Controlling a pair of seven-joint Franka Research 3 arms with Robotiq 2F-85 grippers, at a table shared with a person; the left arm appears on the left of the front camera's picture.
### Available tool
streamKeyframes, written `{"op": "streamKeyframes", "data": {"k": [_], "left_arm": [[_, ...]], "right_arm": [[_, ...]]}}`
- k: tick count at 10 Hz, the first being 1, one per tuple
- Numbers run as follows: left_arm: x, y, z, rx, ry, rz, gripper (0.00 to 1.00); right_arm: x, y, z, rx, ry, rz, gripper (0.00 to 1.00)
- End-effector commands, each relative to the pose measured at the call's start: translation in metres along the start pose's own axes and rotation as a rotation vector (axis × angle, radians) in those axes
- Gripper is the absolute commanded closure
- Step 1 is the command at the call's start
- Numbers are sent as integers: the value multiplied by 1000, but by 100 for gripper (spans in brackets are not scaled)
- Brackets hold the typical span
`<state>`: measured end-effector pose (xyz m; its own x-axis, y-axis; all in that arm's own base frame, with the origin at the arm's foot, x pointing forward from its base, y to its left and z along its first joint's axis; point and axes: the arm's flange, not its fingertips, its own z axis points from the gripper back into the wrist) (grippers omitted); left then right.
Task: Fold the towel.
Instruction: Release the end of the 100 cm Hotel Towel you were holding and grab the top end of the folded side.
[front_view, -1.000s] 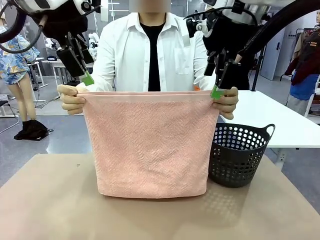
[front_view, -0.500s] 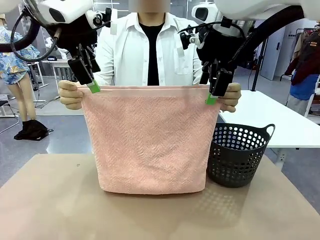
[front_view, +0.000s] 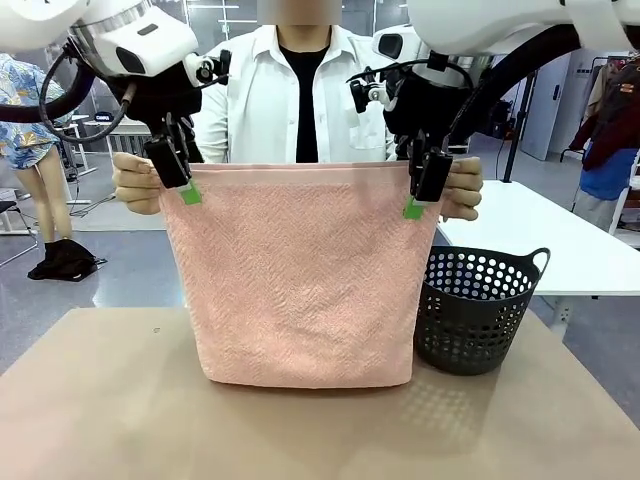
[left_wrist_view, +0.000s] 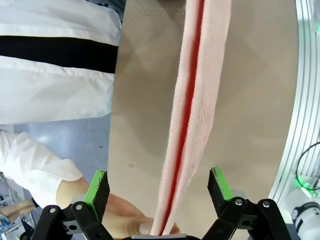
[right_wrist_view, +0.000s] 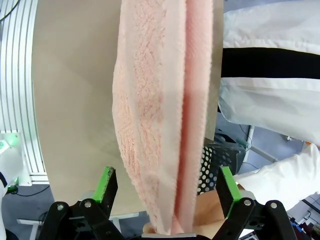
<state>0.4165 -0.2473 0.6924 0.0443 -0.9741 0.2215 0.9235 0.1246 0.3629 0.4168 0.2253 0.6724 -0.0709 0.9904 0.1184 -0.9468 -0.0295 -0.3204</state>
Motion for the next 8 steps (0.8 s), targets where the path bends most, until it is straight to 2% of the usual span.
{"op": "streamKeyframes", "data": {"k": [1, 2, 3, 4, 5, 7, 8], "left_arm": [[0, 8, 2, -34, 35, -39, 0], [0, 8, -1, -57, 37, -39, 0], [-1, 8, -3, -62, 36, -47, 47], [-1, 8, -4, -76, 29, -53, 60], [-1, 8, -3, -81, 31, -59, 100], [-1, 6, -3, -88, 36, -66, 100], [0, 6, -3, -87, 37, -66, 87]], "right_arm": [[5, -1, 1, 21, 6, -13, 0], [5, -2, 1, 22, 5, -14, 16], [6, -1, 0, 18, 8, -11, 55], [6, -2, -1, 21, 12, -15, 75], [6, -2, -1, 27, 10, -19, 100], [7, -1, -1, 31, 11, -20, 100], [6, -1, -1, 34, 16, -21, 96]]}}
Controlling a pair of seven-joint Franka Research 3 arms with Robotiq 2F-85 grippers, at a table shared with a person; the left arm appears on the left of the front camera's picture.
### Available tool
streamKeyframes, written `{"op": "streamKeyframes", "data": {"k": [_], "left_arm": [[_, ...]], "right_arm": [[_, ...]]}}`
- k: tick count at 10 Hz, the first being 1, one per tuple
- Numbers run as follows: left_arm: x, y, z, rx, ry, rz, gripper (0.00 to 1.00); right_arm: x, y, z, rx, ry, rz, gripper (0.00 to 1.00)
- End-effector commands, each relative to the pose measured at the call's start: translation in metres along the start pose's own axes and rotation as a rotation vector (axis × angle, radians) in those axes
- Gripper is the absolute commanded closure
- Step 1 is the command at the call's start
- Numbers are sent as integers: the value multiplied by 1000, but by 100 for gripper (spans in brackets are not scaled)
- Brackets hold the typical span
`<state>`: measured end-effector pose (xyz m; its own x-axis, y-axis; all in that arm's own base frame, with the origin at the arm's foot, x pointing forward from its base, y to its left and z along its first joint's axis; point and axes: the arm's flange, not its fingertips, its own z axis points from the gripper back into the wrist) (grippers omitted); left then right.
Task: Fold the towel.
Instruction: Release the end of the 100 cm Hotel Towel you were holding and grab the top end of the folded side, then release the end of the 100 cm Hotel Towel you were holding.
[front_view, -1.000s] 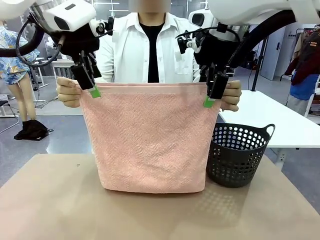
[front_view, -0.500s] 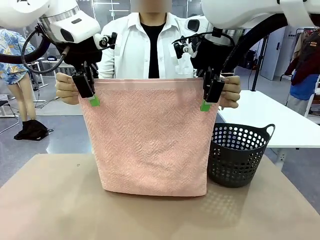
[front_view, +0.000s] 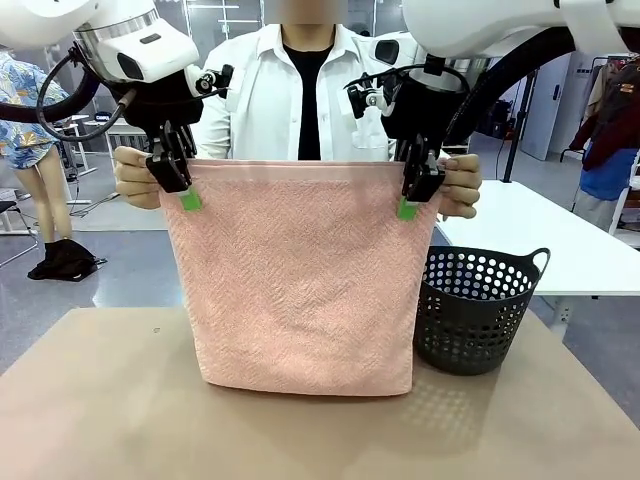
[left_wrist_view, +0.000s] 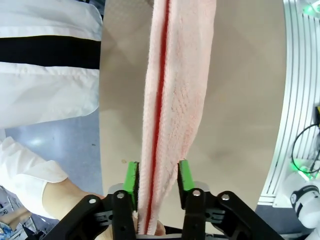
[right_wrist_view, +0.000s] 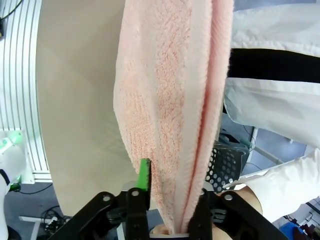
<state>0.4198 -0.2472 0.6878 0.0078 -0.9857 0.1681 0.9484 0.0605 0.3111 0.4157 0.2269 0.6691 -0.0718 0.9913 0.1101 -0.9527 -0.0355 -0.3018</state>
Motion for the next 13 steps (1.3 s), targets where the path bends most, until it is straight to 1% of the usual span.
{"op": "streamKeyframes", "data": {"k": [1, 2, 5, 6, 7, 13], "left_arm": [[2, 4, 2, -22, 3, -12, 96], [2, 4, 3, -23, 7, -13, 100], [3, 3, 4, -17, 13, -13, 100], [1, 0, 4, -15, 3, -9, 100], [2, -1, -1, -8, 4, -4, 100], [2, -1, -1, -8, 4, -4, 100]], "right_arm": [[5, -3, 2, 16, 8, -25, 100], [4, -3, 2, 17, 10, -24, 100], [4, -4, 3, 17, 8, -24, 100], [2, -5, -1, 18, -2, -57, 100], [0, 0, -2, 8, 3, 0, 100], [0, 0, -2, 8, 3, 0, 100]]}}
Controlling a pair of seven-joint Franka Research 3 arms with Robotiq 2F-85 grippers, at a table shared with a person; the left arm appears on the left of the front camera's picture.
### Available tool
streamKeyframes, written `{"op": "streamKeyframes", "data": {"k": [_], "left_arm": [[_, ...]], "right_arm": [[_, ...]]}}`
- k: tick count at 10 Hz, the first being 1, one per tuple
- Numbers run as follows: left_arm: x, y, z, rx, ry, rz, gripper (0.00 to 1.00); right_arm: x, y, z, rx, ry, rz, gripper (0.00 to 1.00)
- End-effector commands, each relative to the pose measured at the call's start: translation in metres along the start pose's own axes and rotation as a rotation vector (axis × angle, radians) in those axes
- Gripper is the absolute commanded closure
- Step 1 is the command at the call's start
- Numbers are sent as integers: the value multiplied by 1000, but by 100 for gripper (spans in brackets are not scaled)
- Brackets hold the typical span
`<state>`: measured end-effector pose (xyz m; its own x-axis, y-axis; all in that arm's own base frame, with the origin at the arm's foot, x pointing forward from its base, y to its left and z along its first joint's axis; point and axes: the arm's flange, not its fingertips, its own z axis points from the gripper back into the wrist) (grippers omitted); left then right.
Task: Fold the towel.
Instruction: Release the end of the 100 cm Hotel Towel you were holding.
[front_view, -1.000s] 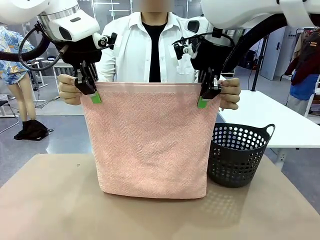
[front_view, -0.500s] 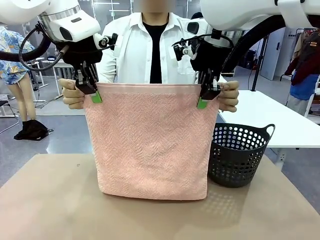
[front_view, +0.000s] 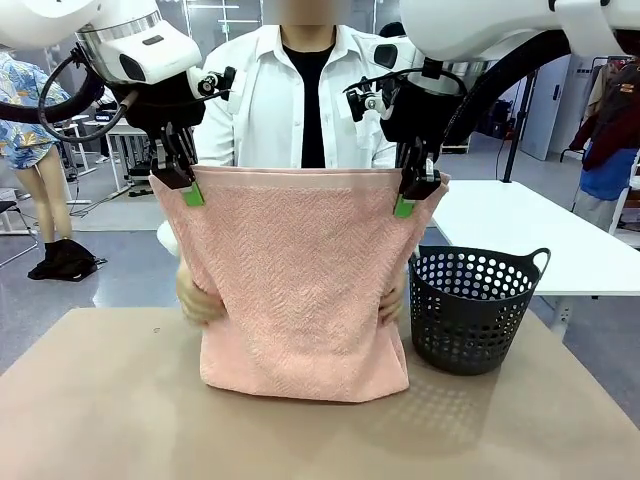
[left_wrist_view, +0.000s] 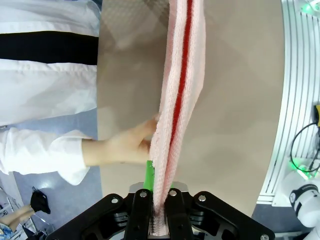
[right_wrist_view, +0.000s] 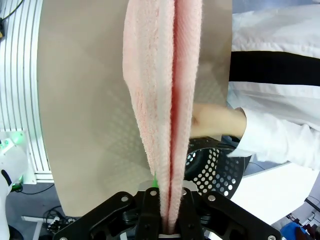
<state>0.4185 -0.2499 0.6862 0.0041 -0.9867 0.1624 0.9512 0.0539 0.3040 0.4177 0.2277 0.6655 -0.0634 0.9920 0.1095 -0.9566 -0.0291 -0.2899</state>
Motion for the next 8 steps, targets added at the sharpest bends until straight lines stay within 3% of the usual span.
{"op": "streamKeyframes", "data": {"k": [1, 8], "left_arm": [[-1, 1, 1, 1, 0, 2, 100], [-1, 1, 1, 1, 0, 2, 100]], "right_arm": [[0, 0, 2, -4, 0, 8, 100], [0, 0, 2, -4, 0, 8, 100]]}}
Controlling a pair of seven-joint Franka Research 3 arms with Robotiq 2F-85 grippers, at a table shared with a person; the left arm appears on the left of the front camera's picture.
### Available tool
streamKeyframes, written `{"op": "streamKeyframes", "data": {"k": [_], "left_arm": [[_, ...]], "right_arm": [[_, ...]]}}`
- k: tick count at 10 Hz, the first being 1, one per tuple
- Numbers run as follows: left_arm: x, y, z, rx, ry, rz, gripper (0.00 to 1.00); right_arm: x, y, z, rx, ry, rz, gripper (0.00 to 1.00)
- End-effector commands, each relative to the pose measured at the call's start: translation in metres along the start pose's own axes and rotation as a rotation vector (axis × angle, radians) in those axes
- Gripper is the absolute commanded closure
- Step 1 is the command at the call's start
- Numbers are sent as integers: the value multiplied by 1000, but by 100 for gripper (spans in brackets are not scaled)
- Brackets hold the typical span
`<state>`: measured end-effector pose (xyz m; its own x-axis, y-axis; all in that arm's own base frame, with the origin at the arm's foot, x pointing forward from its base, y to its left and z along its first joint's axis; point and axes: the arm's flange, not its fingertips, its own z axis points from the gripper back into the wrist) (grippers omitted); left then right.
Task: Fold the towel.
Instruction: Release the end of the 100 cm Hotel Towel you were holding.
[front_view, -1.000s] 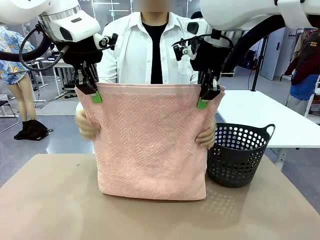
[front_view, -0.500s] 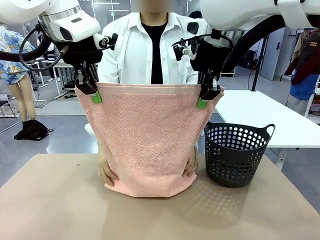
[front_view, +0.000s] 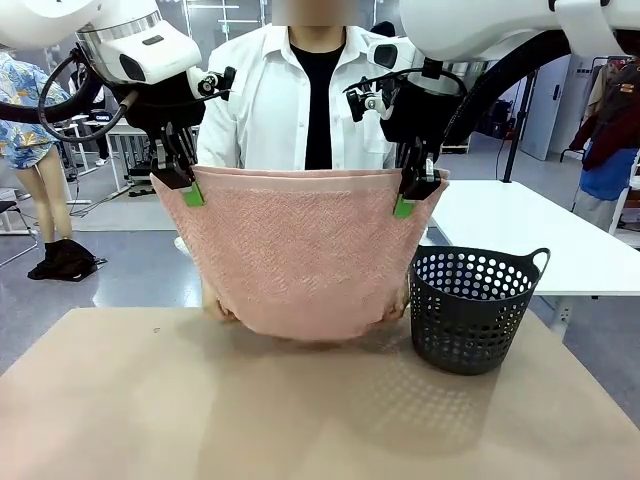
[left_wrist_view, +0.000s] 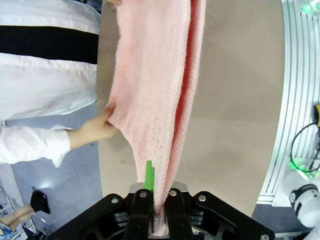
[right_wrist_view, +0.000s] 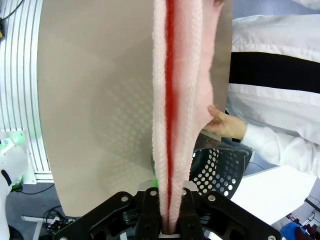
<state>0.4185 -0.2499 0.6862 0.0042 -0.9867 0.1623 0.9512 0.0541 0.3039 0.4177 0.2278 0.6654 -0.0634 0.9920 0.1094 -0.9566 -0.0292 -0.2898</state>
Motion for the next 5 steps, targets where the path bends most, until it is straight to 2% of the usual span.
{"op": "streamKeyframes", "data": {"k": [1, 5], "left_arm": [[-1, 1, 1, 1, -1, 1, 100], [-1, 1, 1, 1, -1, 1, 100]], "right_arm": [[0, 0, 2, -4, 0, 8, 100], [0, 0, 2, -4, 0, 8, 100]]}}
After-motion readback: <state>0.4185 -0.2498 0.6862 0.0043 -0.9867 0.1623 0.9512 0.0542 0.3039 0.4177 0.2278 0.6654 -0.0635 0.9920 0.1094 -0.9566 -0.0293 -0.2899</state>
